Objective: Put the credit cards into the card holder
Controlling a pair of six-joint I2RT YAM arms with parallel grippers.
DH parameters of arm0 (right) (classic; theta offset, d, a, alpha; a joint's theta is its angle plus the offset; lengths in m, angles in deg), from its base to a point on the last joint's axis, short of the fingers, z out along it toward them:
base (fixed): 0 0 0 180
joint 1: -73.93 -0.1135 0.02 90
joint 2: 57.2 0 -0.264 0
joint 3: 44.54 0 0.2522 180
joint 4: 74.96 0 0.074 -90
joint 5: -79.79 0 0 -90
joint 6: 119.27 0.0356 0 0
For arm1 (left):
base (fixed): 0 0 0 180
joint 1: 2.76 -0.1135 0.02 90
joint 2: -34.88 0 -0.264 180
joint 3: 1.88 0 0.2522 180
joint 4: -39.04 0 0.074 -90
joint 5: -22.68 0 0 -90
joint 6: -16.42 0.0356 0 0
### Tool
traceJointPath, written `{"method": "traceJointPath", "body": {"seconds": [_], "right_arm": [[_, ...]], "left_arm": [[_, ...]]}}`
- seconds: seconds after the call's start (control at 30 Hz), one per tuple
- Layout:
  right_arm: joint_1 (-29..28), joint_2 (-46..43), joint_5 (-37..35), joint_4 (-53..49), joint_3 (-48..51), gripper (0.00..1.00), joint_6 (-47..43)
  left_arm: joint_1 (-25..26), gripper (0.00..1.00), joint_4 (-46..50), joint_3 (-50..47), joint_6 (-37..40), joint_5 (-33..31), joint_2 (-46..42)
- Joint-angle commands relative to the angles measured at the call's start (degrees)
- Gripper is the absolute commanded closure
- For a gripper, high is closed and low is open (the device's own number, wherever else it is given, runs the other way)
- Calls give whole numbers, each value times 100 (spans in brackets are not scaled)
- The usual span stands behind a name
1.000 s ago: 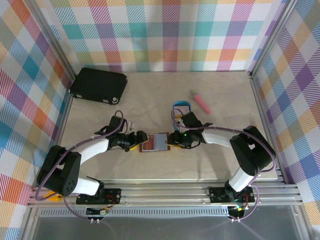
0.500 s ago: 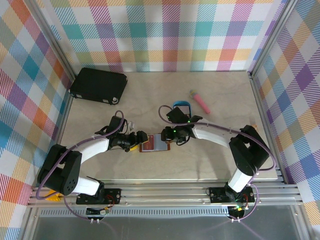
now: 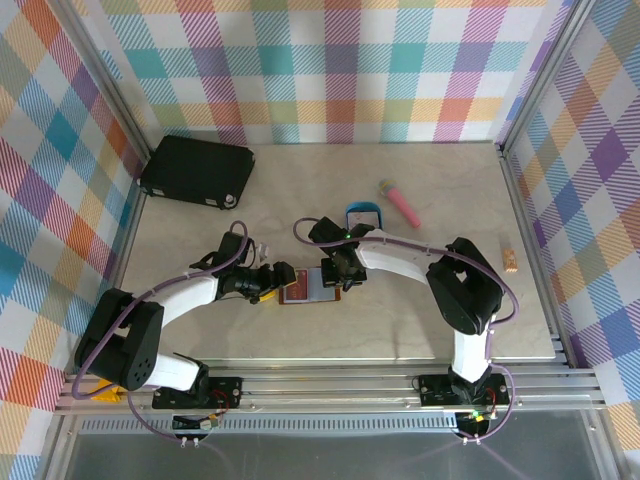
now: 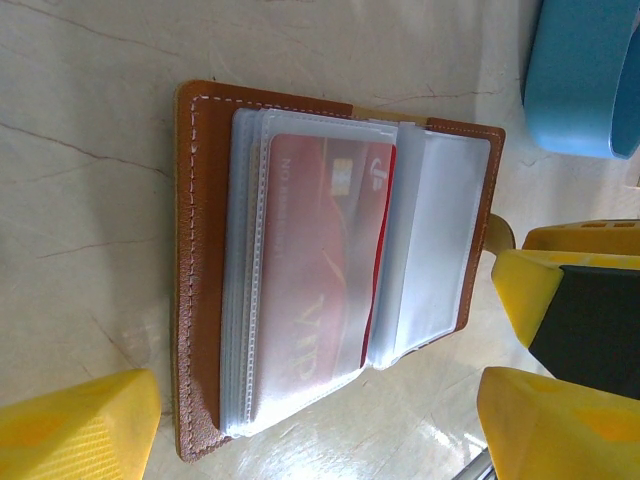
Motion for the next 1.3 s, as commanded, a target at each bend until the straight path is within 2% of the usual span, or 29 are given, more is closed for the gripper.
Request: {"method": "traceJointPath", "body": {"seconds": [0.0,0.2,0.5,0.63,0.73,1.07,1.27], "right_arm": [[-36,103,-82,-286,-170,52,-115],[-40,146,106,-209,-164,54,-164],[-39,-127,-58,-267,4,75,-145],[-40,-202,-7,-254,28,93,-148],[-42,-386,36,-209,54,99,-118],[-35,-1050,870,216,-40,100,-26],[-35,-1181,1707,1009,179,100,381]], "left_arm": [[-50,17,-42,0,-16,134,49],[-52,17,-55,15,-14,144,75],[-52,17,-27,17,-26,121,77],[-47,17,-39,17,-29,99,92],[-52,17,-51,4,-31,100,113],[-48,18,-209,-11,-25,116,197],[-51,22,-94,35,-31,-31,123]]}}
